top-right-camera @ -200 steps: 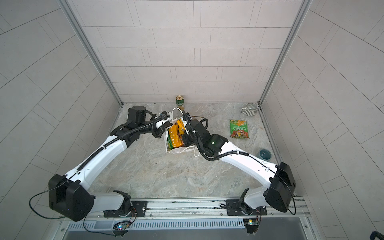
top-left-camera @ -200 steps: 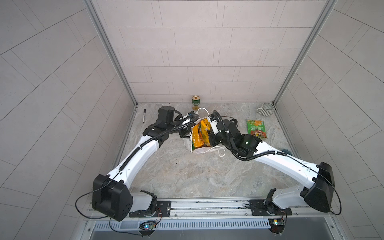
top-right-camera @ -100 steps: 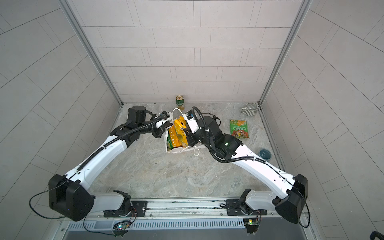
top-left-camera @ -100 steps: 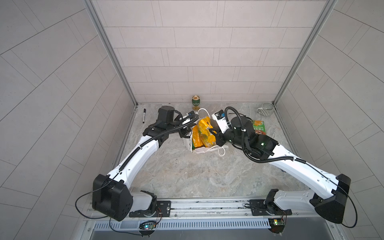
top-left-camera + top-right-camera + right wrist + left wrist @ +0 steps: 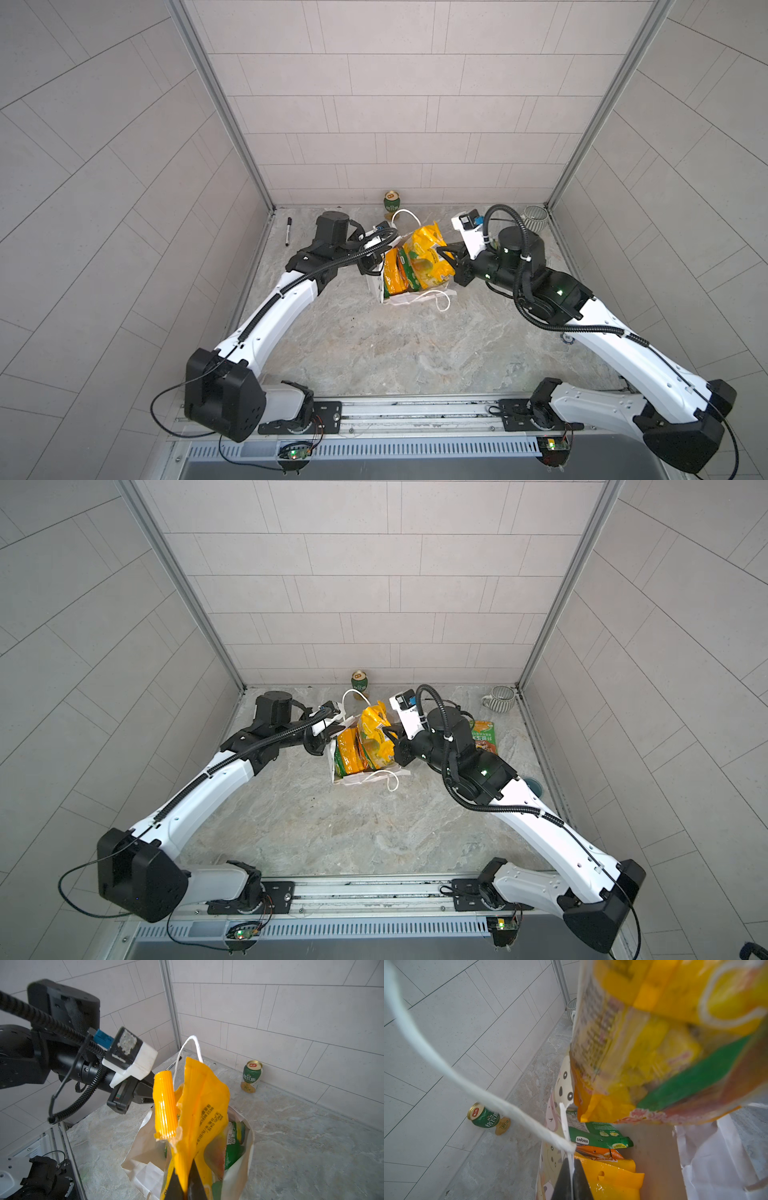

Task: Take the snacks out of the paper bag
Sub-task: 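Lift the yellow pack up out of the bag with the right gripper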

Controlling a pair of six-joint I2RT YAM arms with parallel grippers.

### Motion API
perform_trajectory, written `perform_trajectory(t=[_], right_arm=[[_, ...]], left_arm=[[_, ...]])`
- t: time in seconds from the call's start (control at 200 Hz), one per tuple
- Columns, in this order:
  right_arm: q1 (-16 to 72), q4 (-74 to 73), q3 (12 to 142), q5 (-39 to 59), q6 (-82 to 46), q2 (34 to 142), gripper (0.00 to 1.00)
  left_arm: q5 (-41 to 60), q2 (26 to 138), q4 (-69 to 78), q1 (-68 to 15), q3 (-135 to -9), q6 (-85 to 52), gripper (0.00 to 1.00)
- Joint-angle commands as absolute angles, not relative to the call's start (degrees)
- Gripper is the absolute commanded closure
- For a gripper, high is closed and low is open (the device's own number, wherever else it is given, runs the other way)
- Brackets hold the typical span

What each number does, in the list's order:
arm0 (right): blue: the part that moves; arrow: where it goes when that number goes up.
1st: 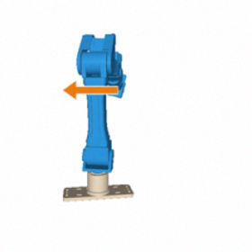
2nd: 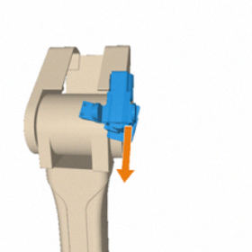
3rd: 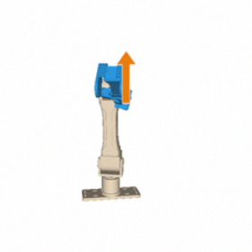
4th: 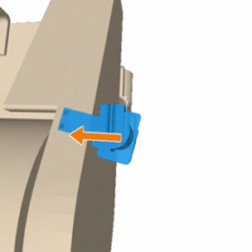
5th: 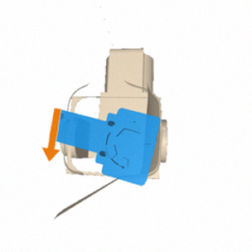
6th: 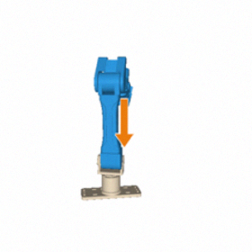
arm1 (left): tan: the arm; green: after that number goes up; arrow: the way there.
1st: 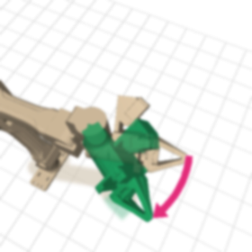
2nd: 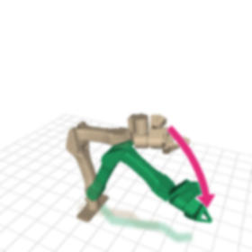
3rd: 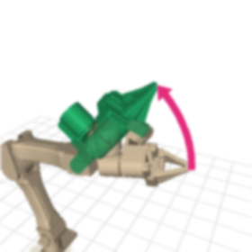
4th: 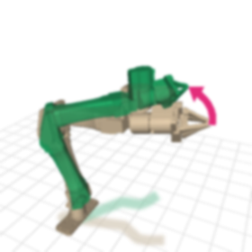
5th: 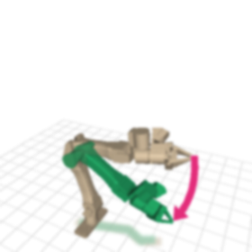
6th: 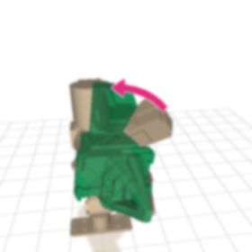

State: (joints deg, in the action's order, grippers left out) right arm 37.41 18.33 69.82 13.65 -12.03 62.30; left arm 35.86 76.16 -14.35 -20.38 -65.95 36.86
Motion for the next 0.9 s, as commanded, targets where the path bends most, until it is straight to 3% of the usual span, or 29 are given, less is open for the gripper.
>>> perform_trajectory(t=[0.0, 0.63, 0.896], right_arm=[[35.2, 12.0, 71.1, 17.7, -14.0, 58.3, 1.0], [23.4, 8.8, 73.5, 25.0, -21.6, 51.5, 1.0], [15.1, 9.1, 72.7, 22.3, -26.9, 51.0, 1.0]], left_arm=[[37.3, 75.2, -11.9, -20.8, -65.7, 36.7, 1.0], [37.1, 75.1, -11.6, -20.8, -65.3, 36.7, 1.0], [37.0, 75.0, -11.7, -20.8, -65.3, 36.9, 1.0]])
